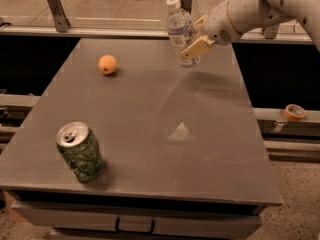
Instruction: Knock blue plastic bottle over
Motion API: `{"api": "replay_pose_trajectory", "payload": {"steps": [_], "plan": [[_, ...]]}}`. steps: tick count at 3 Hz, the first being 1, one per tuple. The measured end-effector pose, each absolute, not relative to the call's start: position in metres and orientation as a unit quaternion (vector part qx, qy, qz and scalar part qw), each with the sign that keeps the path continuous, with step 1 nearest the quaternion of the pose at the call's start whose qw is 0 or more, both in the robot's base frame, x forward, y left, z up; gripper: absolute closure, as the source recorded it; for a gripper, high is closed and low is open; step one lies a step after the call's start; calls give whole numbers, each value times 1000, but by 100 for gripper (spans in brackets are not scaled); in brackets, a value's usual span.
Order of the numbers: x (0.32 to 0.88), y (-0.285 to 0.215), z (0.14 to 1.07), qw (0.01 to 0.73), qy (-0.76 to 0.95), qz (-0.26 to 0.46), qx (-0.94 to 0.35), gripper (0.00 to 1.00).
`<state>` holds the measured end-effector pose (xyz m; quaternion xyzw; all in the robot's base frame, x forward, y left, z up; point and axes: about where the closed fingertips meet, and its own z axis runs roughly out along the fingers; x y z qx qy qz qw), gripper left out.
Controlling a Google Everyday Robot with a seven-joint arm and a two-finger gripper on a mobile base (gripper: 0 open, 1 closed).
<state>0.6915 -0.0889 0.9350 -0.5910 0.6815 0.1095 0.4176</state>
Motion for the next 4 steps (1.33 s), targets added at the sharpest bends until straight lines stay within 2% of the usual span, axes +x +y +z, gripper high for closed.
{"api": "replay_pose_trajectory", "payload": {"steps": [1, 2, 3, 4], "plan": [[660, -109, 933, 321, 654, 21, -684, 100], [627, -128, 912, 210, 608, -34, -765, 100], [603, -138, 890, 123, 558, -61, -818, 82], [591, -136, 875, 88, 520, -63, -847, 59]]}}
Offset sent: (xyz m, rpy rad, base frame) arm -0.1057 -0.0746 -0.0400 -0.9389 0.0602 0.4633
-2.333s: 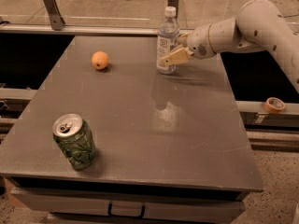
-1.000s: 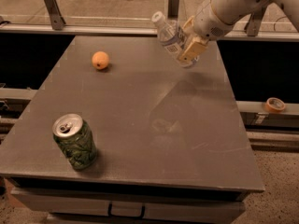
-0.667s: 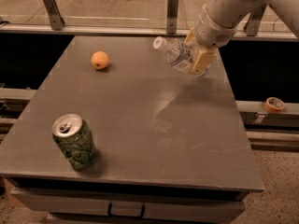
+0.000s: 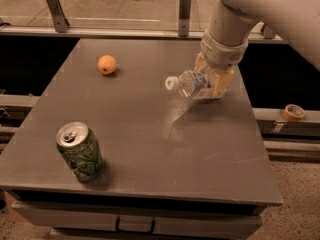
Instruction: Knock blue plastic bottle over
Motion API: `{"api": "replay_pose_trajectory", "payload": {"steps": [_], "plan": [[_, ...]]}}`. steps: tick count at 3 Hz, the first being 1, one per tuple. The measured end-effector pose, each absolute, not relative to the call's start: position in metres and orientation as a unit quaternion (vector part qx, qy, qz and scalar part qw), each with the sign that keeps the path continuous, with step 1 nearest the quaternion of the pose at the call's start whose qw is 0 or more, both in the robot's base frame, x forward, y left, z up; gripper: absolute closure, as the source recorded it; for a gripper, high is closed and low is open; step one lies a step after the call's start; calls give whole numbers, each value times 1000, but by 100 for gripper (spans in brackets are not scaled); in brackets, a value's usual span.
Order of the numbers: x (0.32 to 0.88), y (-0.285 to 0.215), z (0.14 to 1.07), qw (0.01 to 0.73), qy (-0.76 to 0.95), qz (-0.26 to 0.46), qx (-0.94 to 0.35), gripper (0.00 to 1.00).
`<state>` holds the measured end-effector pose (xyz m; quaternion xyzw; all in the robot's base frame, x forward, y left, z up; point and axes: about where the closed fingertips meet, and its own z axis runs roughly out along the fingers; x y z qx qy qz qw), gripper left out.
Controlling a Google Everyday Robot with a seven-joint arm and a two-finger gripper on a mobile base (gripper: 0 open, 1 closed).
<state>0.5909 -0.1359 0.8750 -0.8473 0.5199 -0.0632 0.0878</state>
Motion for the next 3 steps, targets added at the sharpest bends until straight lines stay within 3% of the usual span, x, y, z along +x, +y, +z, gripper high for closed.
{"api": "replay_pose_trajectory", "payload": {"steps": [2, 3], "plan": [[587, -109, 859, 76, 455, -40, -886, 13], [586, -102, 857, 78, 441, -33, -893, 0]]}}
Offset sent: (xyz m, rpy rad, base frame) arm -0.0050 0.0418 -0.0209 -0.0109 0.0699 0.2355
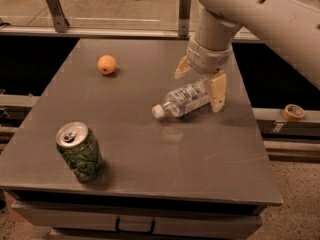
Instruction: Knock blue plastic bottle over
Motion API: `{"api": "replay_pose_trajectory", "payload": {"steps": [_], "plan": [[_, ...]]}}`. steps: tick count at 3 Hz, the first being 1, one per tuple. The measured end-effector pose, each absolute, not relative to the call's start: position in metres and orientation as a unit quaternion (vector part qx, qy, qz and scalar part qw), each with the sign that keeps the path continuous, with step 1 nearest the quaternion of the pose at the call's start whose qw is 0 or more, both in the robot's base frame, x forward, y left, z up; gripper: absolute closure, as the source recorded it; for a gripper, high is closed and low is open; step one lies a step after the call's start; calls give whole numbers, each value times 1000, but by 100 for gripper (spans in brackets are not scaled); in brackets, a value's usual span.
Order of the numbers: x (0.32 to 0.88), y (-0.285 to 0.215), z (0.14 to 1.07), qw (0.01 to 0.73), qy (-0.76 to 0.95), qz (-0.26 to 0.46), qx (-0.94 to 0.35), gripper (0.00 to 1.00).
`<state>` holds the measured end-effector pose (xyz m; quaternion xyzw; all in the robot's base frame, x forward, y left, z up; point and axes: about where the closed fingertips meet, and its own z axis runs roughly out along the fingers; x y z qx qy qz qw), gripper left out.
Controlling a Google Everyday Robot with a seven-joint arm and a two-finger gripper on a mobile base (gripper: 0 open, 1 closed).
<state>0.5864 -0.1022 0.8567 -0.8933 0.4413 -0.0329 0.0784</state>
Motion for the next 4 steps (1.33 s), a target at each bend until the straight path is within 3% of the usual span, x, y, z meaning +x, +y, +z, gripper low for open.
{"api": "replay_pose_trajectory", "payload": {"steps": [2, 4], "plan": [[584, -103, 865, 114, 461, -6, -880, 0], [626, -149, 932, 306, 574, 53, -758, 0]]}}
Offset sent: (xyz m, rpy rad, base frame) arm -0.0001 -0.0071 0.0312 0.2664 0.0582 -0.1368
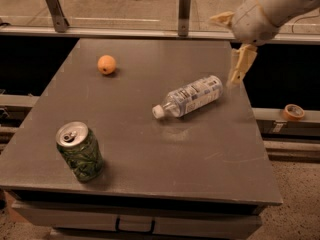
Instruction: Knock blue plastic bottle over
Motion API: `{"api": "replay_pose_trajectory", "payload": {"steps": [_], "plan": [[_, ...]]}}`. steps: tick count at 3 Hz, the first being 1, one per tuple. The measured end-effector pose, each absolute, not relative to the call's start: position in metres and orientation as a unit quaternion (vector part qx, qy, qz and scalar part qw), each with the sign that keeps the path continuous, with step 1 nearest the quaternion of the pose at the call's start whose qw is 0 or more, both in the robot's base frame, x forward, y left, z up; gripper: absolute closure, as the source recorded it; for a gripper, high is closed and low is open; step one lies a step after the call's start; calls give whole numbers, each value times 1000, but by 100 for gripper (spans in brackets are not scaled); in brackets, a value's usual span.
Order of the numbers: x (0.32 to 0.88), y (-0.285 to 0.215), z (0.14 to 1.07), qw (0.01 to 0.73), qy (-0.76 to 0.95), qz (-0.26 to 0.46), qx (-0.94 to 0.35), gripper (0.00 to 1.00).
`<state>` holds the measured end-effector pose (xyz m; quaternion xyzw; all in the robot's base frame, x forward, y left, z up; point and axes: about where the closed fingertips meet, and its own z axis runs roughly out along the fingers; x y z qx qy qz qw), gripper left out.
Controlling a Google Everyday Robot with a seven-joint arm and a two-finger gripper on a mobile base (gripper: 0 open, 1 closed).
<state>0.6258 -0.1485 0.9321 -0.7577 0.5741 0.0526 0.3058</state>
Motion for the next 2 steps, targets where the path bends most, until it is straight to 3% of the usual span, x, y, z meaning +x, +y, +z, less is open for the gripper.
{"api": "replay_pose_trajectory", "payload": {"steps": [1, 2], "plan": [[640, -174, 999, 412, 594, 32, -691, 0], [646, -173, 1007, 426, 592, 26, -684, 0]]}}
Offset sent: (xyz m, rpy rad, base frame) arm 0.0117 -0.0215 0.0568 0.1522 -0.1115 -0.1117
